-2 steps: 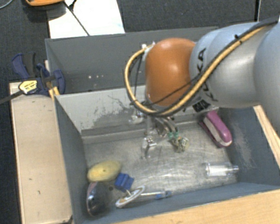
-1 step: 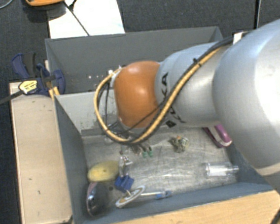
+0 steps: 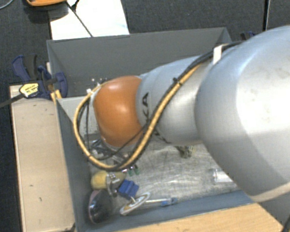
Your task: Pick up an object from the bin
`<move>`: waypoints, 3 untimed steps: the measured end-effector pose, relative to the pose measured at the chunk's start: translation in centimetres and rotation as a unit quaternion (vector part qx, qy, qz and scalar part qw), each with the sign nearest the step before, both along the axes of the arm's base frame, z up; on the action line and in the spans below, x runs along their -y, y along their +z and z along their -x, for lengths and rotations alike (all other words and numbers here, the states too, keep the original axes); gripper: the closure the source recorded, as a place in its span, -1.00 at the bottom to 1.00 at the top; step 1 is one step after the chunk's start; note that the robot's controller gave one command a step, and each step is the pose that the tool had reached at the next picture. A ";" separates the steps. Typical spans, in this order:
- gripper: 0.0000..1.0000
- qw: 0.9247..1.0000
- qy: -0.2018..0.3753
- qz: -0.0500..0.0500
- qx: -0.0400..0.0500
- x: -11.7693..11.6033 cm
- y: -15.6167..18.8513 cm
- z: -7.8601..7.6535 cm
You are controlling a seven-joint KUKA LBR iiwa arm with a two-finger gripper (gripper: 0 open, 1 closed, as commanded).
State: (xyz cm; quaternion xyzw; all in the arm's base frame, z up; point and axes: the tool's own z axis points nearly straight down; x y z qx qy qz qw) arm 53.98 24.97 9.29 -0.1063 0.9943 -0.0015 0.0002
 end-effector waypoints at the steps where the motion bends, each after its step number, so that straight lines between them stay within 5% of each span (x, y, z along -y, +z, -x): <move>1: 1.00 1.000 -0.006 -0.002 0.000 0.2 0.1 -0.1; 2: 1.00 1.000 0.003 -0.004 0.004 0.0 7.4 0.2; 3: 1.00 1.000 -0.007 -0.003 0.002 -0.4 9.1 -0.1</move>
Offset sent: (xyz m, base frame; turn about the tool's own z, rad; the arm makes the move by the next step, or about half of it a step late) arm 0.0000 0.0000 0.0000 0.0000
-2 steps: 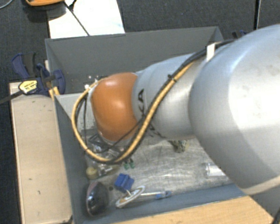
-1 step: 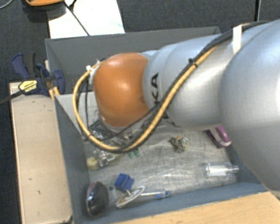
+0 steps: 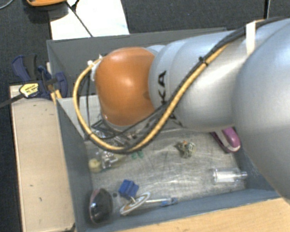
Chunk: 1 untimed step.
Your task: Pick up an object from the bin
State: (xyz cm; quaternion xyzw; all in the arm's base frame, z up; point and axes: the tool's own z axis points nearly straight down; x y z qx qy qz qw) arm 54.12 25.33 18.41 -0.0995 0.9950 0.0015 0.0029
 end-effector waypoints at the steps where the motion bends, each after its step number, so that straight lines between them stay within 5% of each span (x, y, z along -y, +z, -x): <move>1: 1.00 1.000 0.007 0.002 -0.003 0.7 -1.3 0.4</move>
Offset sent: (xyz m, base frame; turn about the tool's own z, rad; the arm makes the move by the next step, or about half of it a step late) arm -0.0040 -0.0067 -0.0133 -0.0150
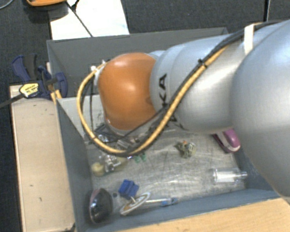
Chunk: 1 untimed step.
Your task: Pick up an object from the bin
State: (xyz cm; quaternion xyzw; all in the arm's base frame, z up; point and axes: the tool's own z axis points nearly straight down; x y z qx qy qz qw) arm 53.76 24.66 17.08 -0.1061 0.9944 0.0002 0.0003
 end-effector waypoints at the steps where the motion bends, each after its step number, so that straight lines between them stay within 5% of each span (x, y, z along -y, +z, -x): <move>1: 1.00 1.000 0.007 -0.002 0.004 -0.5 6.1 0.0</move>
Offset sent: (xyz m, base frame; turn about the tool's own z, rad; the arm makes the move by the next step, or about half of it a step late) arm -0.0020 0.0047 0.0561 -0.0192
